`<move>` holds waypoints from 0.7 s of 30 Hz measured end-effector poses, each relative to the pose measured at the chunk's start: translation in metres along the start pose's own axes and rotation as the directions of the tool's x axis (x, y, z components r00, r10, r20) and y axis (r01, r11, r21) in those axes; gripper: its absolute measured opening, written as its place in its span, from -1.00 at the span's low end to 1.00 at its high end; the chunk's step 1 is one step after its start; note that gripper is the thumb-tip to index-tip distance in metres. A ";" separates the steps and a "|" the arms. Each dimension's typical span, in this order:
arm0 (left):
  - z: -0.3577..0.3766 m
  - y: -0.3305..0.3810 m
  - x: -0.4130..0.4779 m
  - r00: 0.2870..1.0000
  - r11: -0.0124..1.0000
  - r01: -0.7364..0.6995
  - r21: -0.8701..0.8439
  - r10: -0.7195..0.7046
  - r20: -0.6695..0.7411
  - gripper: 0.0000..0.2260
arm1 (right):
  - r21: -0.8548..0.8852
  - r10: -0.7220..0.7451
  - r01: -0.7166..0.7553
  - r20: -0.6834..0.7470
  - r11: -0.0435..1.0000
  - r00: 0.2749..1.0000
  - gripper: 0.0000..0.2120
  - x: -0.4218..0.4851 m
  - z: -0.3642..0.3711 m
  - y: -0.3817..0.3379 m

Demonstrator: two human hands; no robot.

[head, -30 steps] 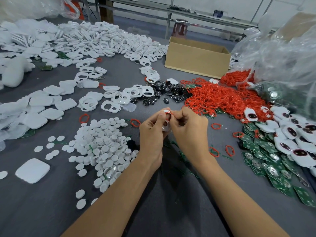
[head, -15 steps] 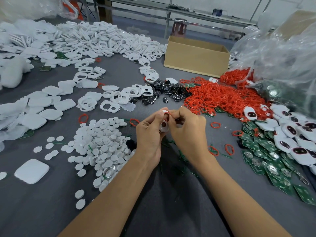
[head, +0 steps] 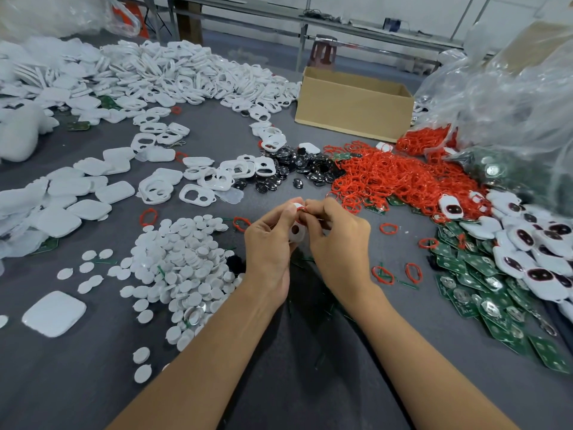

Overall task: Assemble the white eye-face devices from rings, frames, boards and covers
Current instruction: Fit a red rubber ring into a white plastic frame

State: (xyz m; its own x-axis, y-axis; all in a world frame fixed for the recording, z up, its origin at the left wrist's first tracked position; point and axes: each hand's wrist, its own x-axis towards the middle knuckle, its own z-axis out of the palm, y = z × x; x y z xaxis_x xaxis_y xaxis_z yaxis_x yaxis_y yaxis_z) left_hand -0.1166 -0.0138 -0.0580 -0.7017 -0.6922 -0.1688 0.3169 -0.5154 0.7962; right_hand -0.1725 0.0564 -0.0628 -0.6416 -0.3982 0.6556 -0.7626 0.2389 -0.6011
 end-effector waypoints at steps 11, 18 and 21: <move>0.000 -0.003 0.000 1.000 1.000 0.007 -0.021 -0.007 0.002 -0.83 | 0.025 -0.038 0.040 -0.085 0.999 0.996 -0.89 0.000 0.006 0.002; -0.001 -0.005 0.003 1.000 1.000 -0.014 -0.022 0.014 0.010 -0.81 | 0.061 0.034 -0.028 -0.097 0.998 0.995 -0.95 0.002 0.005 0.002; -0.001 -0.006 0.003 1.000 0.999 -0.024 -0.029 0.025 0.016 -0.82 | 0.025 0.008 -0.006 -0.061 1.000 0.998 -0.97 0.002 0.004 0.003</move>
State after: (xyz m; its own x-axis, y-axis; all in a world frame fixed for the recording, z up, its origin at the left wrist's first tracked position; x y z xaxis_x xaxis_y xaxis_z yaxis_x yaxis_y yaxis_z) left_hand -0.1196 -0.0132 -0.0643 -0.7035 -0.6968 -0.1400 0.3522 -0.5129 0.7829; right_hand -0.1761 0.0527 -0.0653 -0.6514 -0.3417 0.6774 -0.7561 0.2192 -0.6166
